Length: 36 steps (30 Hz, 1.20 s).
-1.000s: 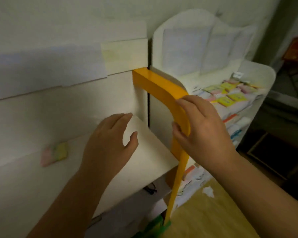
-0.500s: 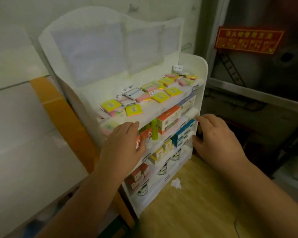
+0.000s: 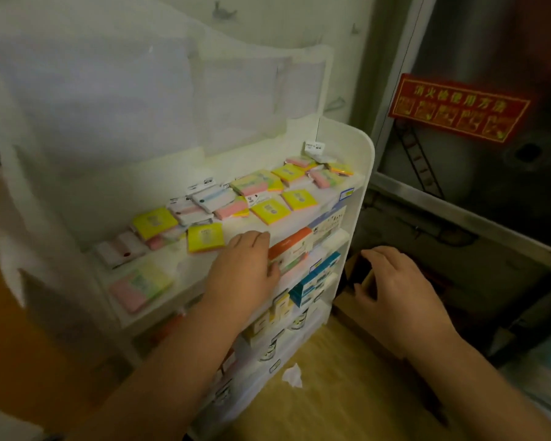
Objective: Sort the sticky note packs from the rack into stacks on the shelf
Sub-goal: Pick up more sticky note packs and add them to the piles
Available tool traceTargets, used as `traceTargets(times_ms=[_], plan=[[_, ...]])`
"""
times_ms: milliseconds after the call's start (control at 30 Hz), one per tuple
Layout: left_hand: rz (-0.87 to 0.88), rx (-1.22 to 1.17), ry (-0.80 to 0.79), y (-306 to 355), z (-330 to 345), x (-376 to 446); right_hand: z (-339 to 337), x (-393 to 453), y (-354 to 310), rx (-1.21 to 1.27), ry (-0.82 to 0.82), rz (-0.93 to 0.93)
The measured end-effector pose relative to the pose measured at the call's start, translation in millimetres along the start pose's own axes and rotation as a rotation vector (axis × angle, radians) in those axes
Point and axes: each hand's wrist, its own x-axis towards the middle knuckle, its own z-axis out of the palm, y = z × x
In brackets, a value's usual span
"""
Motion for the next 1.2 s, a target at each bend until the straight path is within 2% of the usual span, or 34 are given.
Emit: traceTargets(times_ms=[167,400,567,633,800,900,1033,1200], plan=[[-0.119,0.079,-0.061,-33,35,74,17,61,13,0.029,-0.021,-0.003],[-0.328,0.077,-0.010,-86,51,132,51,123,8,0.137,-0.069,-0.079],[-0.341,0.205,-0.031,-113,48,156,70,156,8,0.179,-0.110,-0.156],[-0.342,0.262,-0.079,-120,48,161,77,170,8,0.192,-0.120,-0.196],[-0.389,0.182,-0.225,-138,53,171,90,203,11,0.231,-0.140,-0.298],[-0.380,0.243,-0.329,-131,46,179,99,219,13,0.276,-0.124,-0.369],[-0.487,0.307,-0.149,-130,46,180,110,233,15,0.320,-0.097,-0.432],[-0.435,0.330,0.162,-128,33,157,126,244,17,0.344,-0.069,-0.516]])
